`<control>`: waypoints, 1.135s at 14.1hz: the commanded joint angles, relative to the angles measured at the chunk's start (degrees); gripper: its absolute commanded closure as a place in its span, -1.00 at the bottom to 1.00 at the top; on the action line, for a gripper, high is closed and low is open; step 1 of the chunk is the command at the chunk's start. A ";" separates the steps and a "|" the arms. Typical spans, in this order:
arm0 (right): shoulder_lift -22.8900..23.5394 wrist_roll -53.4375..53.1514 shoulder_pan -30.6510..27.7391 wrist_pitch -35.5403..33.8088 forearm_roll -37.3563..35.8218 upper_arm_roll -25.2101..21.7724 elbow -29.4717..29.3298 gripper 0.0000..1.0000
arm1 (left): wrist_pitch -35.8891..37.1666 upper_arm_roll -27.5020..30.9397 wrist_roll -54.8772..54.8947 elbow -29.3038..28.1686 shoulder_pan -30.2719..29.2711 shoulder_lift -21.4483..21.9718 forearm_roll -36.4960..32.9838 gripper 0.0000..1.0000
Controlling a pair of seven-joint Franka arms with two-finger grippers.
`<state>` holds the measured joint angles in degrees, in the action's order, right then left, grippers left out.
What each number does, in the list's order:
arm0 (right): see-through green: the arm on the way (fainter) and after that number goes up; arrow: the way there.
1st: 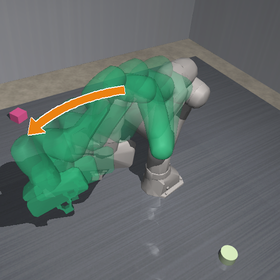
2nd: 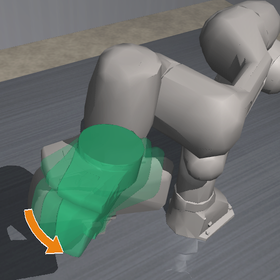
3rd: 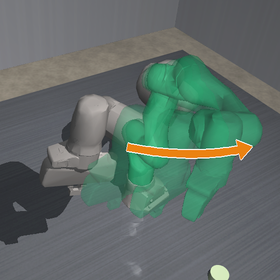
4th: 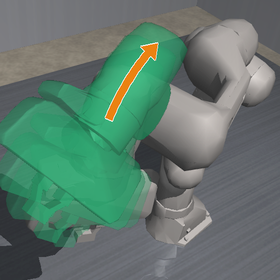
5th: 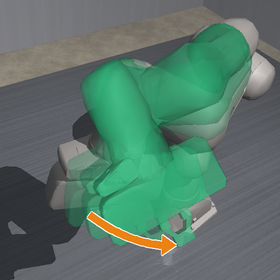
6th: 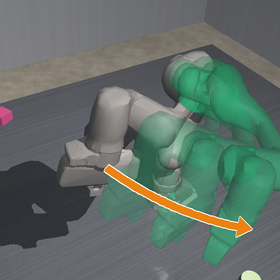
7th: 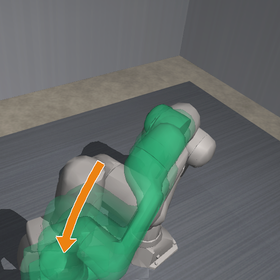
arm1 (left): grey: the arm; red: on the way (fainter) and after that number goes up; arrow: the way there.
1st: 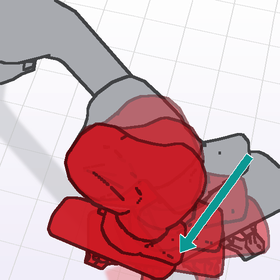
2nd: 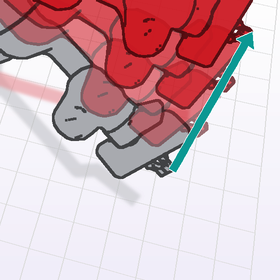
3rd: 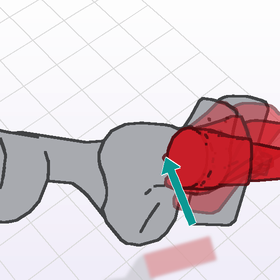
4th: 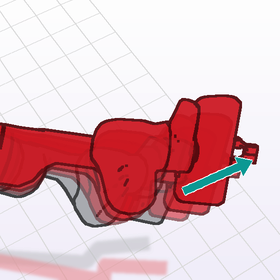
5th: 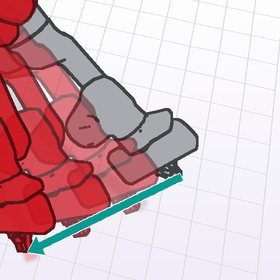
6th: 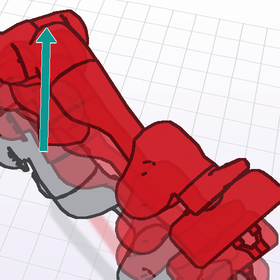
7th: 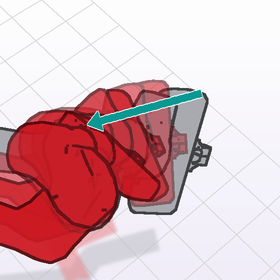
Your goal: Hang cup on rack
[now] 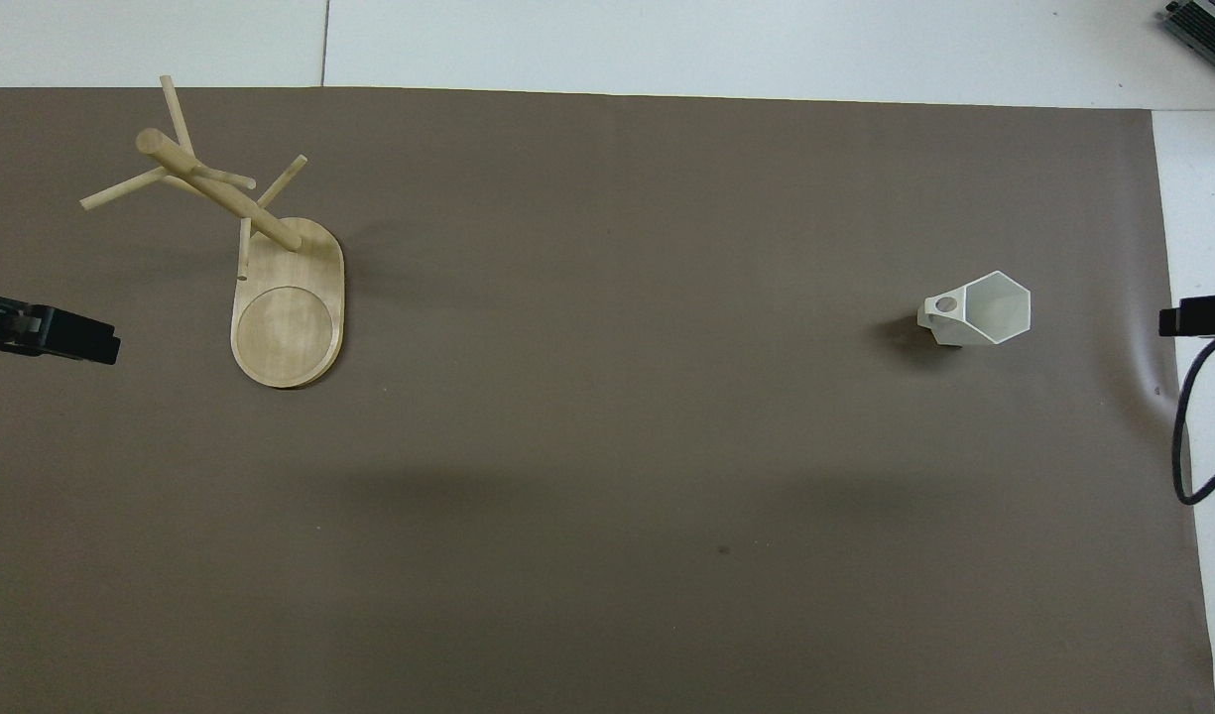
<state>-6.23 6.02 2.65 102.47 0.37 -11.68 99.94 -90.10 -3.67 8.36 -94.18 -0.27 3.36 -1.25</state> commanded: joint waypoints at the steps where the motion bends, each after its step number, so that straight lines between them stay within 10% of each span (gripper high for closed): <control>1: 2.34 1.89 -0.19 5.36 -0.29 -0.01 2.80 -1.00 | 0.10 0.42 0.69 -0.57 0.71 0.69 -0.77 -1.00; 11: 17.47 1.90 -1.25 25.92 0.24 -0.01 8.69 -1.00 | 0.10 0.42 0.60 -0.48 0.71 0.60 -0.77 -1.00; 16: 17.84 2.07 -1.16 27.87 2.97 -0.01 13.34 -1.00 | 0.10 0.42 0.60 -0.57 0.71 0.69 -0.68 -1.00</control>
<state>13.16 6.21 1.99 129.22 1.89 -11.90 110.49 -90.10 -3.67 8.37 -94.18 -0.27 3.36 -1.25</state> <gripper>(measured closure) 0.000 0.000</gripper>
